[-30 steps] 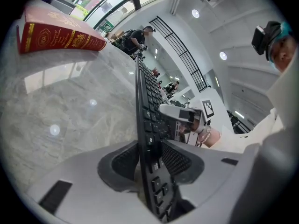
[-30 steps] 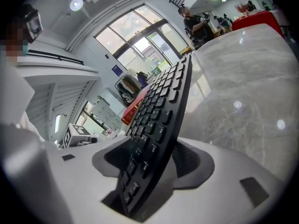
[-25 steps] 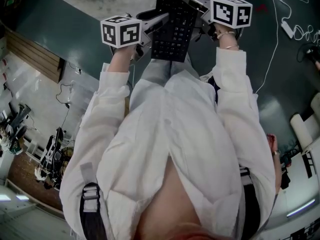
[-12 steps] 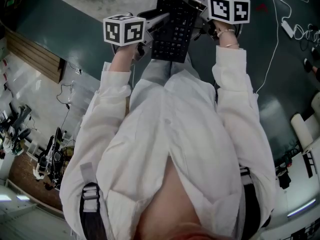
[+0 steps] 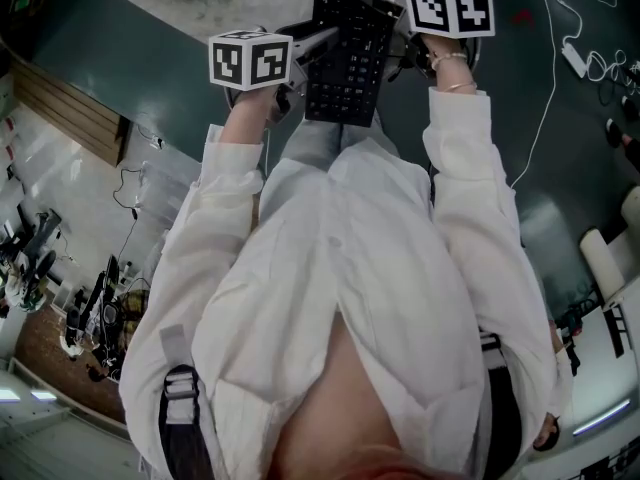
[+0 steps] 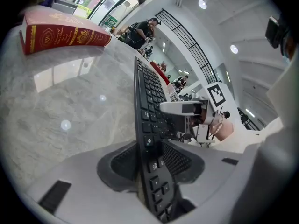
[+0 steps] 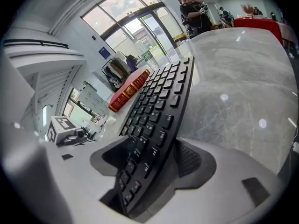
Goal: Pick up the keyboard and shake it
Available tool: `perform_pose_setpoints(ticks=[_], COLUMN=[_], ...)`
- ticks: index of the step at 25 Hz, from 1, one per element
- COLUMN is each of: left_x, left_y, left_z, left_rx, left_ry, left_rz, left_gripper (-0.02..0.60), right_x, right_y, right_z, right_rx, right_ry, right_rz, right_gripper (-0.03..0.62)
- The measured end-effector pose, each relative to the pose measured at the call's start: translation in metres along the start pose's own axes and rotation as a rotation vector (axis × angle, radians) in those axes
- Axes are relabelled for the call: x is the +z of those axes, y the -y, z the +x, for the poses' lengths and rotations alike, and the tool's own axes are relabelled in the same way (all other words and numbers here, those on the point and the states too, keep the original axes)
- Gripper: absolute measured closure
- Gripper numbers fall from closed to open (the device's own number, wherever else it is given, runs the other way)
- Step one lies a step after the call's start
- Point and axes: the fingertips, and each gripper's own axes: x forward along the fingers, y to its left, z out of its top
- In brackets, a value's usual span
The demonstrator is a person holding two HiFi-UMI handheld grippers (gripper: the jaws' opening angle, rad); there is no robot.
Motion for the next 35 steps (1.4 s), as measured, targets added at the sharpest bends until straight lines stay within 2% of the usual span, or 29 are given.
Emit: perform_pose_setpoints(ticks=[7, 11, 23, 29, 35], left_x=[-0.002, -0.002, -0.004, -0.003, -0.005], left_y=[-0.002, -0.003, -0.006, -0.006, -0.006], left_z=[0.001, 0.001, 0.002, 0.003, 0.004], left_rx=[0.01, 0.025, 0.063, 0.093, 0.164], left_ry=[-0.007, -0.012, -0.024, -0.049, -0.094], left_rz=[-0.003, 0.003, 0.027, 0.065, 0.156], left_gripper=[0.428, 0.425, 0.42, 0.411, 0.394], right_x=[-0.002, -0.003, -0.003, -0.003, -0.005], right_y=[0.002, 0.006, 0.008, 0.01, 0.011], right_z=[0.004, 0.003, 0.003, 0.001, 0.001], right_rx=[-0.046, -0.116, -0.158, -0.176, -0.181], right_ry=[-0.069, -0.098, -0.067, -0.065, -0.067], right_rz=[-0.008, -0.063, -0.081, -0.089, -0.108], right_gripper=[0.295, 0.287, 0.286, 0.279, 0.278])
